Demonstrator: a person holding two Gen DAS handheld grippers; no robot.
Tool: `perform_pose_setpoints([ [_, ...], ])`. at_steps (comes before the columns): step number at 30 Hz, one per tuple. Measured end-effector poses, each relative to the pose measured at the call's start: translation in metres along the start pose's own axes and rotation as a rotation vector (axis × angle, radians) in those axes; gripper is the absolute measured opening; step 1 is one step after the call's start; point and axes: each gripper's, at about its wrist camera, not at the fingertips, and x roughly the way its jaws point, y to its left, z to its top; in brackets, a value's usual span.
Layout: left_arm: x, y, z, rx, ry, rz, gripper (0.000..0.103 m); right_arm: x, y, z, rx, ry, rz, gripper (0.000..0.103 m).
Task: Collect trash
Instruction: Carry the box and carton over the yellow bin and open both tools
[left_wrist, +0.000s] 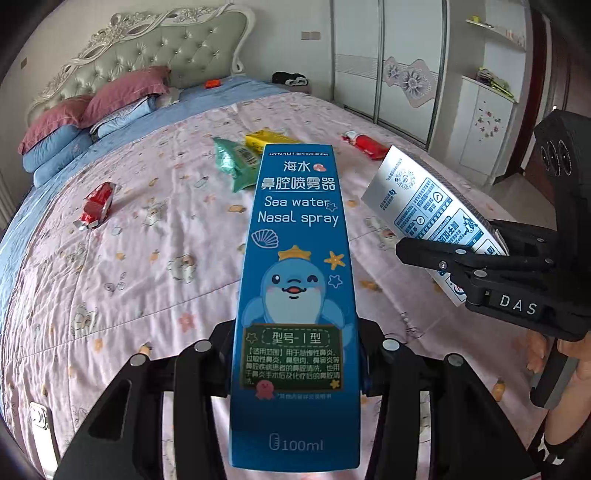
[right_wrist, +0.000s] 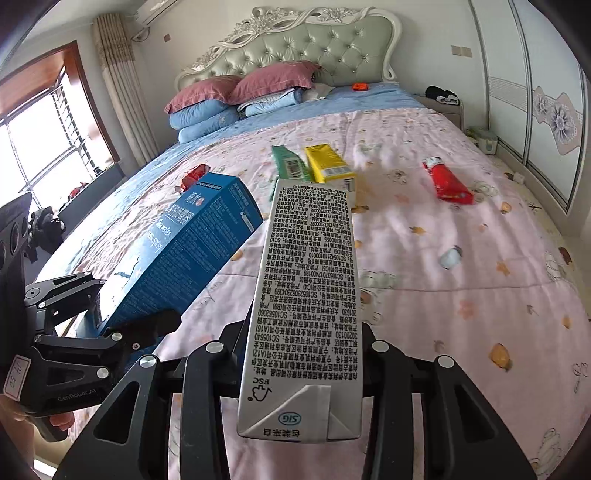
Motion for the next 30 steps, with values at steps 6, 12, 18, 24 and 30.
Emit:
perform_pose_setpoints([
  [6,0.028,-0.079,0.026,0.066,0.006,-0.136,0.047,-0.049,-0.073,-0.018,0.065,-0.029,-0.075,0.037],
  [12,0.055,-0.166,0.053,0.135,0.014,-0.252,0.047,-0.091,-0.144,-0.037,0.132,-0.042,-0.168,0.037],
  [18,0.079,-0.244,0.081,0.217,0.02,-0.305,0.046,-0.134,-0.22,-0.055,0.241,-0.072,-0.278,0.037],
  [24,0.101,-0.319,0.099,0.28,0.039,-0.344,0.046,-0.171,-0.28,-0.078,0.326,-0.078,-0.337,0.037],
  [30,0.128,-0.39,0.107,0.324,0.109,-0.42,0.047,-0.201,-0.324,-0.113,0.401,-0.071,-0.402,0.037],
])
